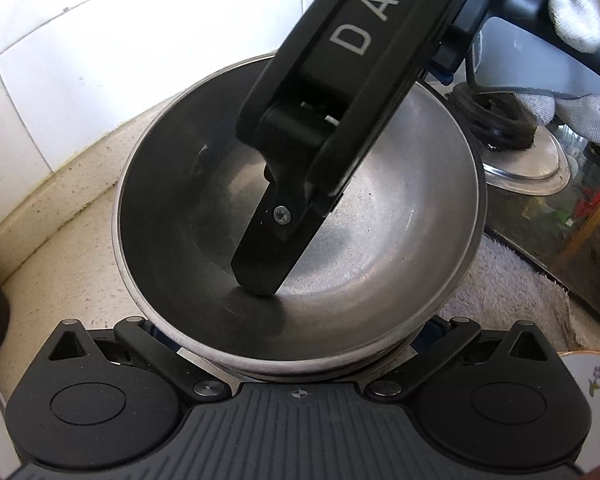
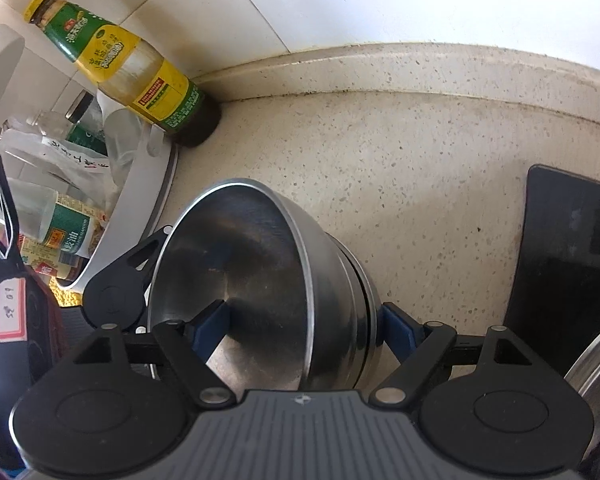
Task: Organize plates and bowls
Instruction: 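Carry the nested steel bowls with both grippers over the plate stack, then lower the steel bowls onto the plate stack and open both grippers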
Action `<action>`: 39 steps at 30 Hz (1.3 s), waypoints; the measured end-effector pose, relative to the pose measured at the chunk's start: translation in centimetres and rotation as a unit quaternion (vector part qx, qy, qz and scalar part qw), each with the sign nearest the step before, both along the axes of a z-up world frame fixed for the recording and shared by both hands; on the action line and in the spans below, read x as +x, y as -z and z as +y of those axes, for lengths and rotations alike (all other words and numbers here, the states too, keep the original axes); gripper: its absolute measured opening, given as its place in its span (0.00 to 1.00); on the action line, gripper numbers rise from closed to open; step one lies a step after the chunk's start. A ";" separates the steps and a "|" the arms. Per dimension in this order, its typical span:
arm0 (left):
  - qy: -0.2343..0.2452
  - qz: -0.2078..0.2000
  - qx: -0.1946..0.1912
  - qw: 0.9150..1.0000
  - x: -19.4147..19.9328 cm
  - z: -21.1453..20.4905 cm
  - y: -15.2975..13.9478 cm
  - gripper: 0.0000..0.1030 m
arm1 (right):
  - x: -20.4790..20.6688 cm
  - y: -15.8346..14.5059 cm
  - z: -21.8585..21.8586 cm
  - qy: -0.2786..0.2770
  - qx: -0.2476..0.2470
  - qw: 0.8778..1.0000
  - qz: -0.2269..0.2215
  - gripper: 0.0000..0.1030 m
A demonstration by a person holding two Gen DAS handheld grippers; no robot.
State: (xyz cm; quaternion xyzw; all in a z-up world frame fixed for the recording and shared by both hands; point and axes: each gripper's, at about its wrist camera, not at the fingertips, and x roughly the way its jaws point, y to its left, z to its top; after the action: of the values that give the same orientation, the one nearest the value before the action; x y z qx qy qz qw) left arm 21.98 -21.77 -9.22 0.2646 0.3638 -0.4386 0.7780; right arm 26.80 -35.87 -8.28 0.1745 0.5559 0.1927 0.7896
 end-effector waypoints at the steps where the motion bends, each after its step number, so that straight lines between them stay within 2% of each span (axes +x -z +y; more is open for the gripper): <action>1: -0.002 -0.001 -0.001 1.000 0.0 0.0 -0.2 1.00 | 0.0 -0.2 0.0 -0.001 0.000 1.000 -0.002 0.81; 11: -0.026 -0.037 -0.012 0.999 -2.4 1.0 -4.0 1.00 | -1.1 -4.1 0.6 -0.007 -0.002 0.999 -0.048 0.81; 20: -0.068 -0.081 -0.010 0.994 -7.9 2.6 -8.1 1.00 | -4.8 -8.9 1.9 -0.043 0.005 0.995 -0.095 0.81; 25: -0.097 -0.095 -0.004 0.991 -12.2 4.0 -9.0 1.00 | -7.6 -10.4 3.4 -0.077 0.009 0.991 -0.109 0.81; 29: -0.118 -0.091 -0.007 0.989 -14.9 4.9 -9.3 1.00 | -10.0 -11.0 4.6 -0.090 0.009 0.989 -0.115 0.81; 39: -0.114 -0.084 -0.014 0.990 -19.7 7.5 -9.2 1.00 | -16.1 -11.5 6.9 -0.086 0.008 0.989 -0.116 0.81</action>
State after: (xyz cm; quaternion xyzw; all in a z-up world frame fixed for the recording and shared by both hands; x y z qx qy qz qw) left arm 2.28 -14.30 0.00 0.2463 0.3189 -0.3282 0.8544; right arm 10.70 -29.02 3.18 0.1087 0.4718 0.2834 0.8278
